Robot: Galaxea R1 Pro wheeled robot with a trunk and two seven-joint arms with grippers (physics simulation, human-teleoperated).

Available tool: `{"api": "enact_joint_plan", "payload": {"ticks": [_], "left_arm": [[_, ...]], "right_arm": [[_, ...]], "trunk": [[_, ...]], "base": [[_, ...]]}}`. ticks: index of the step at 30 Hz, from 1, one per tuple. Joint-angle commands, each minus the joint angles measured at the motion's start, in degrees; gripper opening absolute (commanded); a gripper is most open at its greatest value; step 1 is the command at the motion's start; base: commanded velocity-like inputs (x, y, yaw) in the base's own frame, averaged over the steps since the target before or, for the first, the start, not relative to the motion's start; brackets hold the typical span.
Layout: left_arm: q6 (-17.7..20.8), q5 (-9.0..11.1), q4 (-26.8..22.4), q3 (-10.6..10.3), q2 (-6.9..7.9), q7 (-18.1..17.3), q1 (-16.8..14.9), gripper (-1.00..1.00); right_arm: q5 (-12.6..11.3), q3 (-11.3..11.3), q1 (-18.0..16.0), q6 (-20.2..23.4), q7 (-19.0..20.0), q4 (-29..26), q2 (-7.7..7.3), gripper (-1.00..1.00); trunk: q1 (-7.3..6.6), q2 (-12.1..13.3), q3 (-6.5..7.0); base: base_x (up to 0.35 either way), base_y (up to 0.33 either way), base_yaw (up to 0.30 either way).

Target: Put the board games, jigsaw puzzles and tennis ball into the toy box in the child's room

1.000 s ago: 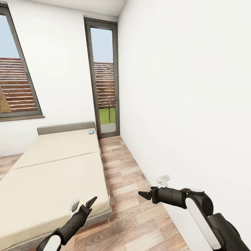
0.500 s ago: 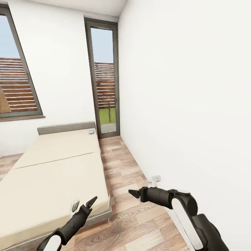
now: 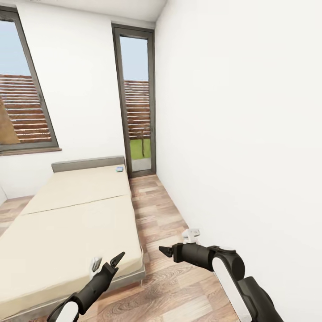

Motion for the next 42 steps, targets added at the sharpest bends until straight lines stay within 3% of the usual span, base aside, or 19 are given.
{"api": "enact_joint_plan", "payload": {"ticks": [1, 12, 42], "left_arm": [[0.5, 0.5, 0.0, 0.1, -0.02, -0.1, 0.0, 1.0], [0.6, 0.5, 0.0, 0.2, 0.0, -0.2, 0.0, 1.0], [0.9, 1.1, 0.1, 0.4, 0.1, -0.1, 0.0, 1.0]], "right_arm": [[0.4, 0.3, 0.0, 0.1, 0.3, 0.0, 0.02, 1.0], [0.5, 1.6, -0.1, 0.5, 0.1, 0.0, 0.16, 1.0], [0.6, 2.0, -0.2, 0.8, 0.1, 0.0, 0.06, 1.0]], "trunk": [[0.02, 0.0, -0.01], [0.02, 0.0, 0.31], [0.02, 0.0, 0.93]], "base": [[0.0, 0.0, 0.18], [0.0, 0.0, 0.235], [0.0, 0.0, 0.277]]}}
